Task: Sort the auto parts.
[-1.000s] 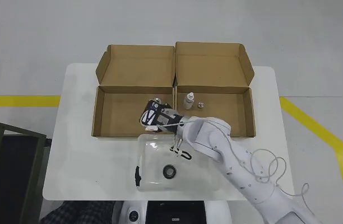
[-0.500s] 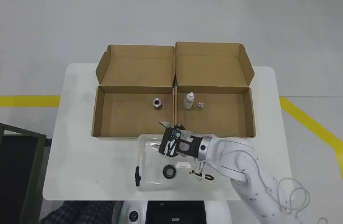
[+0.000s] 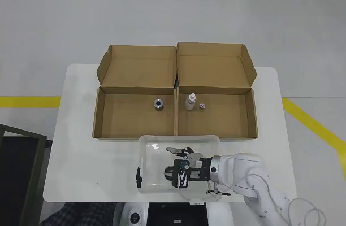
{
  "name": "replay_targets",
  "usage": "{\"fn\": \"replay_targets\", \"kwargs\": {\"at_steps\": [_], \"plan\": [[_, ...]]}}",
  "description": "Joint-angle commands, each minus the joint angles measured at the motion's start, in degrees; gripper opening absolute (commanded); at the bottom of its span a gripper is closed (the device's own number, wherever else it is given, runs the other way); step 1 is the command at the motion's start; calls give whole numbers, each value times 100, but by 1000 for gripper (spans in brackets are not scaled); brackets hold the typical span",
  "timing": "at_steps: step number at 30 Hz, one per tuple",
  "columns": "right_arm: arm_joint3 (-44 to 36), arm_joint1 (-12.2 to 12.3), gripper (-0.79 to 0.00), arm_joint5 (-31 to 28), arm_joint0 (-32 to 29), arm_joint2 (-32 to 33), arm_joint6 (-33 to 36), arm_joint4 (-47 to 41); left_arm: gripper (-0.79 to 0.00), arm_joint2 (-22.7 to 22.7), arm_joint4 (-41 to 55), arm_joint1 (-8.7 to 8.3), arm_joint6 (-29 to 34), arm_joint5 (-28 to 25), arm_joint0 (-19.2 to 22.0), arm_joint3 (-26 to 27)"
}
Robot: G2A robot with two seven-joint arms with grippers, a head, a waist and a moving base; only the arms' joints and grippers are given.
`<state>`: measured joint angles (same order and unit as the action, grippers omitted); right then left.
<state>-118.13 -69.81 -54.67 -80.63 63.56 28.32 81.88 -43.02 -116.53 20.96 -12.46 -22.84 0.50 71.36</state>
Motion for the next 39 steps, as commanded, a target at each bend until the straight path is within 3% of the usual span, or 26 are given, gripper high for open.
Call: {"fn": "replay_targets", "kwargs": {"at_steps": [1,19,39], "plan": [[41,24,-286,-146,-5,-15,-52,42,0,0,0,0,0,0,0,0],[600,205,-259,-333,295,-474,-104,318,0,0,0,0,0,0,0,0],[1285,194,-234,-74,732,-1036,32,188,0,0,0,0,0,0,0,0]]}}
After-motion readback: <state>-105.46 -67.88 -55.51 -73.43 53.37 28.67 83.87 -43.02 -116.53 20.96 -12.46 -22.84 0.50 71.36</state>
